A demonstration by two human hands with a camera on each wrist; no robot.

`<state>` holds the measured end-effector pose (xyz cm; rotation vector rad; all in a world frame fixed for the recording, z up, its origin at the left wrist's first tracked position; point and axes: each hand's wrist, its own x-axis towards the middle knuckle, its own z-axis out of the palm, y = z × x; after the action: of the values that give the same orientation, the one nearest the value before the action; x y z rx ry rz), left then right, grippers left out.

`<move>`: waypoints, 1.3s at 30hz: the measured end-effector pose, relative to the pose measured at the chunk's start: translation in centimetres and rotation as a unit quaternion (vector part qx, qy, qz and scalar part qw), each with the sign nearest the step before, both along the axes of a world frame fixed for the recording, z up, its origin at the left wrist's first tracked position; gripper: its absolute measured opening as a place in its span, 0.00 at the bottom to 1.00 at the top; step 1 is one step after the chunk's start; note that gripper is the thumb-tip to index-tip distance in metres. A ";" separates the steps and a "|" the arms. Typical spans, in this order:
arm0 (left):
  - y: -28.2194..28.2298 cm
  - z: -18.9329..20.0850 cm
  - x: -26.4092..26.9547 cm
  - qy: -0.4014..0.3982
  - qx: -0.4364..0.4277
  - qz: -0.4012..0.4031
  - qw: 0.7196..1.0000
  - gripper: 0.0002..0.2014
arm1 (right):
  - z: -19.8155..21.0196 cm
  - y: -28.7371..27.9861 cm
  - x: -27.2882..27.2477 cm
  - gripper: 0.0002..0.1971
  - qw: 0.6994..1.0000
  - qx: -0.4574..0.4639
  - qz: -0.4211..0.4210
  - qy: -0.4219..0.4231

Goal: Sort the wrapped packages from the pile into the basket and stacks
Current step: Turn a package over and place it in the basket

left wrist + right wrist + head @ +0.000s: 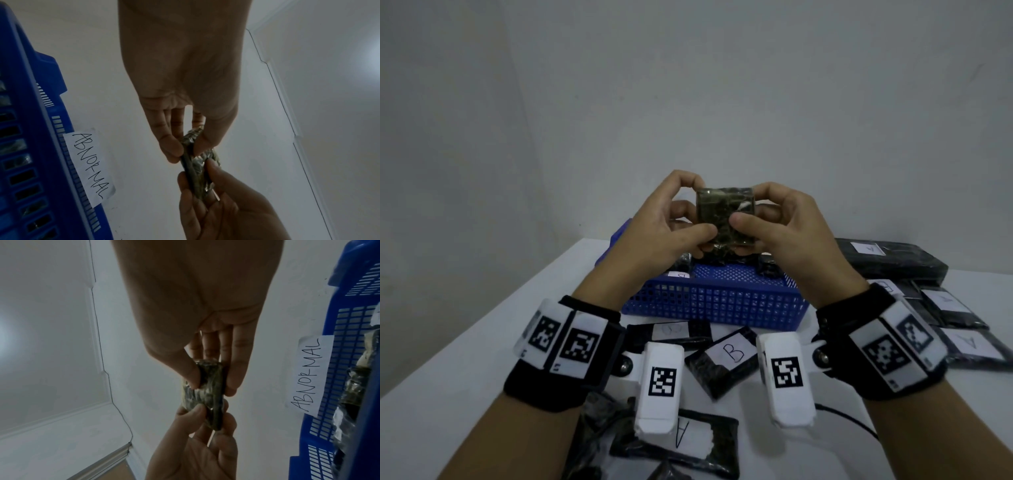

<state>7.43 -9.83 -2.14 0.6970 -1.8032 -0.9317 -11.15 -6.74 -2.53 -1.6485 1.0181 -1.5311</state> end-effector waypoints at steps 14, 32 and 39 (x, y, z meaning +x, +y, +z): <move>-0.4 -0.2 0.1 0.015 -0.085 -0.025 0.996 0.10 | 0.7 0.4 -0.6 0.28 0.990 0.139 0.037 0.002; 0.2 0.2 -0.2 0.080 0.028 -0.016 0.996 0.16 | 0.6 0.8 -0.3 0.21 0.998 -0.030 -0.044 0.018; -0.1 0.0 0.1 0.050 0.020 0.002 0.999 0.17 | 0.5 0.6 0.1 0.19 0.999 -0.007 -0.033 -0.011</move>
<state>7.54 -9.91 -2.19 0.6674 -1.6980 -0.9851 -11.02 -6.17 -2.05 -1.6188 1.0618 -1.5995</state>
